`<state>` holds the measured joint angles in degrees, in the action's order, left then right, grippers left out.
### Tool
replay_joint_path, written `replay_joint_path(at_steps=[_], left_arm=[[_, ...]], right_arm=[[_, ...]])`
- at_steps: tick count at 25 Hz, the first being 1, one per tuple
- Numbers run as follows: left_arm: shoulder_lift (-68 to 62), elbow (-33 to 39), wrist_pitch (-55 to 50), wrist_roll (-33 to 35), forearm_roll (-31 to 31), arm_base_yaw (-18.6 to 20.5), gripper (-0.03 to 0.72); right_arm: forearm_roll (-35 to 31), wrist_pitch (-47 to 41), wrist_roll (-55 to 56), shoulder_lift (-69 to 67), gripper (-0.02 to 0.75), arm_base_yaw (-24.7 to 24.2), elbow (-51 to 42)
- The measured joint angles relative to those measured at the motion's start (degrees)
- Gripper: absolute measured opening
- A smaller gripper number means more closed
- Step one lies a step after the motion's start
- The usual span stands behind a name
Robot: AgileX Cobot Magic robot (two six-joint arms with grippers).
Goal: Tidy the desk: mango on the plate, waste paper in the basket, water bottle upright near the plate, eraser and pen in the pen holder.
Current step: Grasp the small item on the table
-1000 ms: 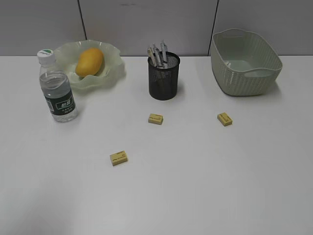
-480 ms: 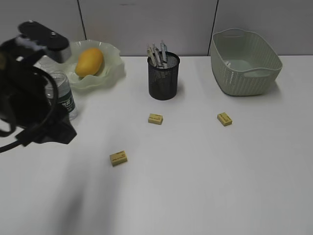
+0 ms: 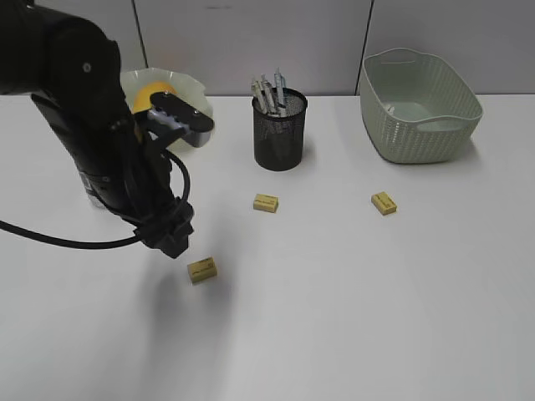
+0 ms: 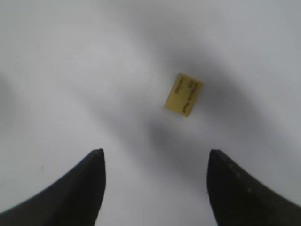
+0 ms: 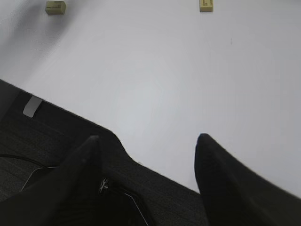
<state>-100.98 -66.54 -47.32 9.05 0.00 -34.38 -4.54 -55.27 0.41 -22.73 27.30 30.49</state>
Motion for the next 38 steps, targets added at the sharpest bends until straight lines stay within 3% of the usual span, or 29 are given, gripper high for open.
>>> replay_joint_path(at_steps=[9, 35, 38], left_arm=[[-6.4, -0.7, 4.6, 3.6, 0.0, -2.5, 0.519], [-16.0, -3.8, 10.2, 3.6, 0.6, -2.5, 0.519], [-16.0, -3.8, 10.3, 3.6, 0.5, -2.5, 0.486]], right_arm=[[0.2, 0.0, 0.0, 0.0, 0.490, 0.0, 0.0], [0.3, 0.0, 0.0, 0.0, 0.490, 0.0, 0.0], [0.3, 0.0, 0.0, 0.0, 0.490, 0.0, 0.0]])
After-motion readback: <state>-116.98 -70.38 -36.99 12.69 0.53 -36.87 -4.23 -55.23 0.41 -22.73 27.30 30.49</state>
